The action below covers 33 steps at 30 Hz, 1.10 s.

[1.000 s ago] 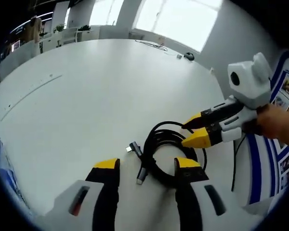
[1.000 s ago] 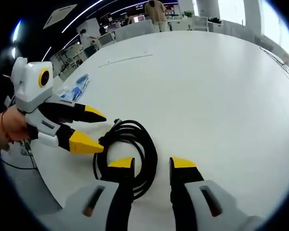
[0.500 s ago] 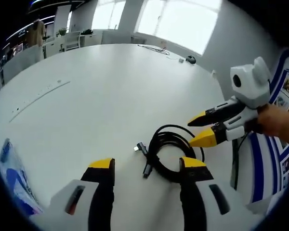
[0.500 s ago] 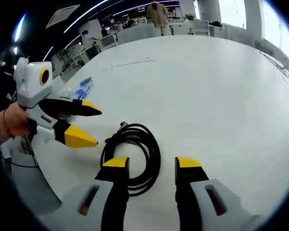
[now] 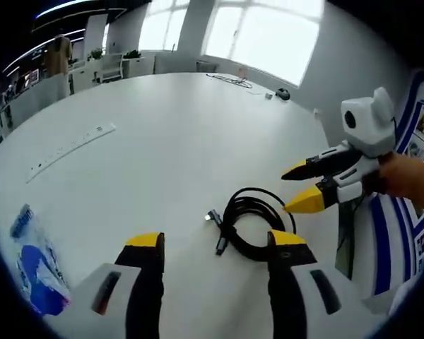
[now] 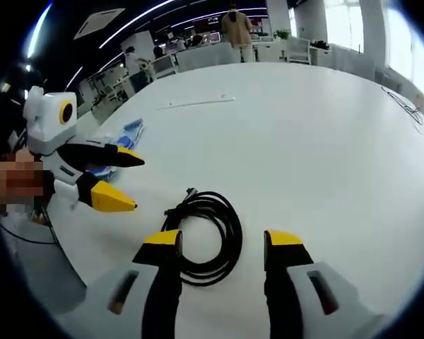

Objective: Arrange the tabletop items into an orderly group along one side of the table until the central work area is clear of visible clutter.

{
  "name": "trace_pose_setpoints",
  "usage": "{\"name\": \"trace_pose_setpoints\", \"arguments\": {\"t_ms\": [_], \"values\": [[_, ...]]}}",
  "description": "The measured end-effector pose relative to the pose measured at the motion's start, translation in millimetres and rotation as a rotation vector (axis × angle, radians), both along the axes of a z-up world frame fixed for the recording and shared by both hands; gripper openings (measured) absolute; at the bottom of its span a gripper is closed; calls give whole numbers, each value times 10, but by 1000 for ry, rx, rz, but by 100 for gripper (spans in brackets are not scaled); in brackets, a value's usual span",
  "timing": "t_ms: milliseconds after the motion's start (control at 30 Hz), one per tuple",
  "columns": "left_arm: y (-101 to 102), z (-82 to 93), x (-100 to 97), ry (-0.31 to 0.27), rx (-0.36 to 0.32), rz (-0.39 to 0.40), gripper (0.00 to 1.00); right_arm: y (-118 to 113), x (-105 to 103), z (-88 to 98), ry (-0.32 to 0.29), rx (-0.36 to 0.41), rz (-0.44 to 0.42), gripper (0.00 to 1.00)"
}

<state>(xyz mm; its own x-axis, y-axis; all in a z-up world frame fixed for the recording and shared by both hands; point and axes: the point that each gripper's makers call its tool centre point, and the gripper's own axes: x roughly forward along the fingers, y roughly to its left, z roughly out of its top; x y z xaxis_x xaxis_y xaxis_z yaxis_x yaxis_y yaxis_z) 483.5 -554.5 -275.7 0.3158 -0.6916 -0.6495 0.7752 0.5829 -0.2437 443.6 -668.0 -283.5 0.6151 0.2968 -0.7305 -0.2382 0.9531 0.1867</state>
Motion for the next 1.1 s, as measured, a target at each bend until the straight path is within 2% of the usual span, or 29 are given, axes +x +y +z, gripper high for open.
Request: {"name": "trace_pose_setpoints", "arguments": {"t_ms": [267,700,1100], "values": [[136,121,-1,-23,-10,25,63,47,19,143,-30,-7,13,50],[425,309,-40,-47,-17,74,67,302,48,335,-68,-10,65,54],[805,469,-125,-64,-24,137,68,556,5,487,-97,-3,101,54]]}}
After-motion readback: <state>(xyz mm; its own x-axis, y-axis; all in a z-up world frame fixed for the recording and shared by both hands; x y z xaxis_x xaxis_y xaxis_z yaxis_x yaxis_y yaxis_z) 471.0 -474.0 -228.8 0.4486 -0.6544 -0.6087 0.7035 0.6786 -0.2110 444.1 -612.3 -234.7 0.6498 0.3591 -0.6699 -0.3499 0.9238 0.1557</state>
